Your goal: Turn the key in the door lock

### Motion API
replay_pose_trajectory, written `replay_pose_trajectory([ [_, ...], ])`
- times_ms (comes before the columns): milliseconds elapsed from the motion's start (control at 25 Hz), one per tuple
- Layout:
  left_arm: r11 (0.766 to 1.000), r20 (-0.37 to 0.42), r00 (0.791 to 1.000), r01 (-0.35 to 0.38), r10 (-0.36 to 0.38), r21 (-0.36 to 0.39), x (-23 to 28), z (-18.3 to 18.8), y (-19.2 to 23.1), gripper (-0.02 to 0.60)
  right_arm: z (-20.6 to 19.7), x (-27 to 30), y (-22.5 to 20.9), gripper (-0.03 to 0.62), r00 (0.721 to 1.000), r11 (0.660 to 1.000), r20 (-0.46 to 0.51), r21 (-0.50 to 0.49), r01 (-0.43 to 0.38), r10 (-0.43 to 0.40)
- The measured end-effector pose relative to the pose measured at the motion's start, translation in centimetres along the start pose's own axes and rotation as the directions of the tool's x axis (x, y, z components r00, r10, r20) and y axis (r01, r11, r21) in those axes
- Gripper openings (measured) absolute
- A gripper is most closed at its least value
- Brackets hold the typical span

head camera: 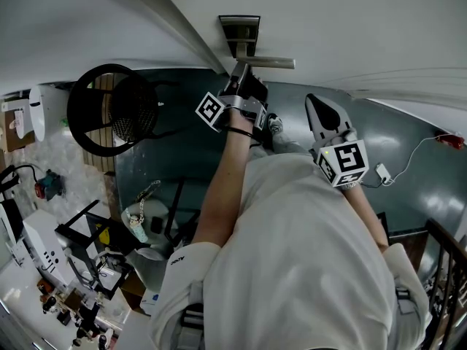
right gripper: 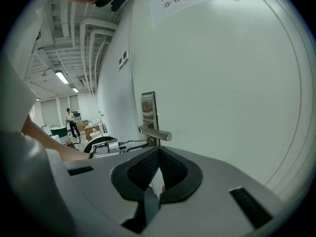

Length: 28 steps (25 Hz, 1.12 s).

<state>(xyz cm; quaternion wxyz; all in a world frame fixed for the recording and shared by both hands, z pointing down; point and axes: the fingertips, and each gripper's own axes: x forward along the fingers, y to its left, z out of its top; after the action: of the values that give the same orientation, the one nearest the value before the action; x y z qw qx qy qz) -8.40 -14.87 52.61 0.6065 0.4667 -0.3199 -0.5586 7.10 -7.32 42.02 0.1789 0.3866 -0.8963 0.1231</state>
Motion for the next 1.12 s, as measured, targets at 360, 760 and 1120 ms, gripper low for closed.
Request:
replay_pose_trajectory([
  [360,1.000,-0.030,0.999,-0.017,0.018,0.018,0.1,-0.2,0.0,0.072,0.0,0.2,0.0,-0.008,1.000,1.000,-0.004,0.002,-0.004,0.004],
  [760,0.986,-0.115,0.992,-0.024,0.043,0.165,-1.3,-1.2,-0.4,0.077,-0.3,0.4,0.7,-0.008,1.000,1.000,-0.006,-0.006,-0.028,0.028],
  [1120,0.800,-0.157,0.952,-0.124,0.263,0.586,-4.0,-0.7,0.3,0.077,-0.6,0.3,1.6,-0.008,0.999,0.999,-0.005,-0.014,-0.049,0.049],
])
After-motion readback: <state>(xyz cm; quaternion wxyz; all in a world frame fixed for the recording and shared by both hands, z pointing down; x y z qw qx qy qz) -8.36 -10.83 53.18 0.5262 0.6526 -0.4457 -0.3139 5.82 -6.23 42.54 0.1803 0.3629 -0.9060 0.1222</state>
